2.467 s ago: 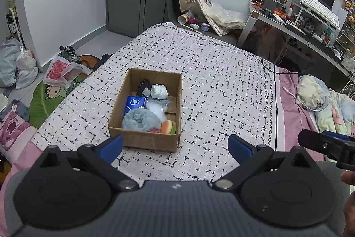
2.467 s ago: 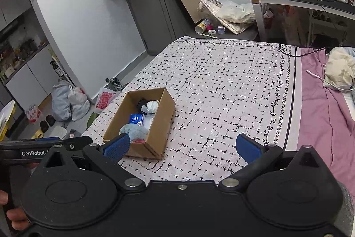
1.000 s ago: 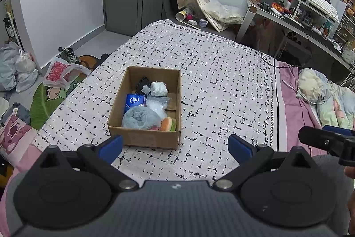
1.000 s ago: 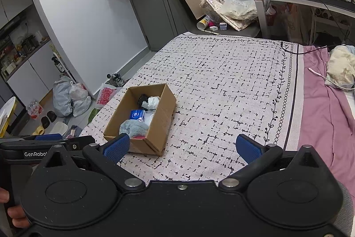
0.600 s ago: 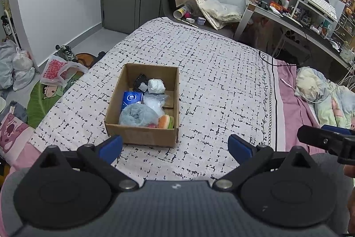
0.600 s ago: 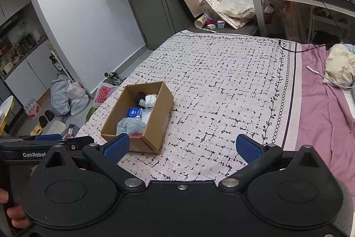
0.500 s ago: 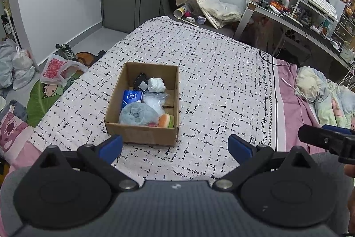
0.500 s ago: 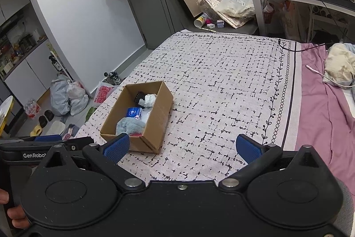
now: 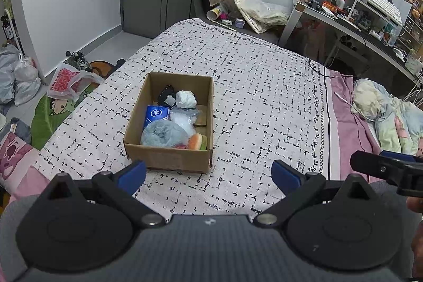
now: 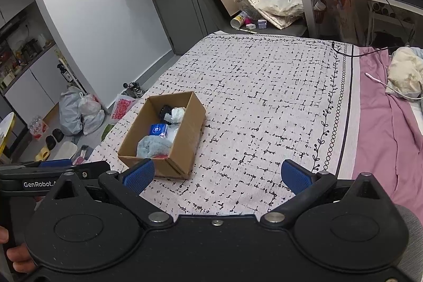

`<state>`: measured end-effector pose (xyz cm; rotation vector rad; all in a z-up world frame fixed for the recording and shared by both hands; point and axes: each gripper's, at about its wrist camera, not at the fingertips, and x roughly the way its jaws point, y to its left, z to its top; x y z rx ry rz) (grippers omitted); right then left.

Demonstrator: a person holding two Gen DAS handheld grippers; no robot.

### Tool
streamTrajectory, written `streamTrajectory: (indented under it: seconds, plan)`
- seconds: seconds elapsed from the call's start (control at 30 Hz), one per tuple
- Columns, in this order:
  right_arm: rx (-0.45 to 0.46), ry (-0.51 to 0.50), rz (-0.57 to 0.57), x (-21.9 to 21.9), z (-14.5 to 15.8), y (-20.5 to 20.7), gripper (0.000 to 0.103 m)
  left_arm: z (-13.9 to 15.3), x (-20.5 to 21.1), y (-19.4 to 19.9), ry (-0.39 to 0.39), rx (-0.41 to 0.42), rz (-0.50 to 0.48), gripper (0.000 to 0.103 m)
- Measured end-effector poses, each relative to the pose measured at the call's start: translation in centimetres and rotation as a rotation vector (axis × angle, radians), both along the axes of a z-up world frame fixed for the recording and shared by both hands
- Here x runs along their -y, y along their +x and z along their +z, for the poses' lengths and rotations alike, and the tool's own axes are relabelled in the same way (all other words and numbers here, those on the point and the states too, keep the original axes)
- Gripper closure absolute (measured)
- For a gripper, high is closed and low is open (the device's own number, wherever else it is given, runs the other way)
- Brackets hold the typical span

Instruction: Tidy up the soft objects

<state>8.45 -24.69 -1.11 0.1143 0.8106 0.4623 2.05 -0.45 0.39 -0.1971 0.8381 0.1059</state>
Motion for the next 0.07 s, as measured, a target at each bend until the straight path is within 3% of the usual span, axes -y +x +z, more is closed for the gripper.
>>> streamTrajectory:
  seconds: [0.07]
  plan:
    - [-0.002,-0.001,0.000,-0.02,-0.05,0.01,0.000,-0.01,0.05,-0.01,0.001,0.005,-0.006,0.003]
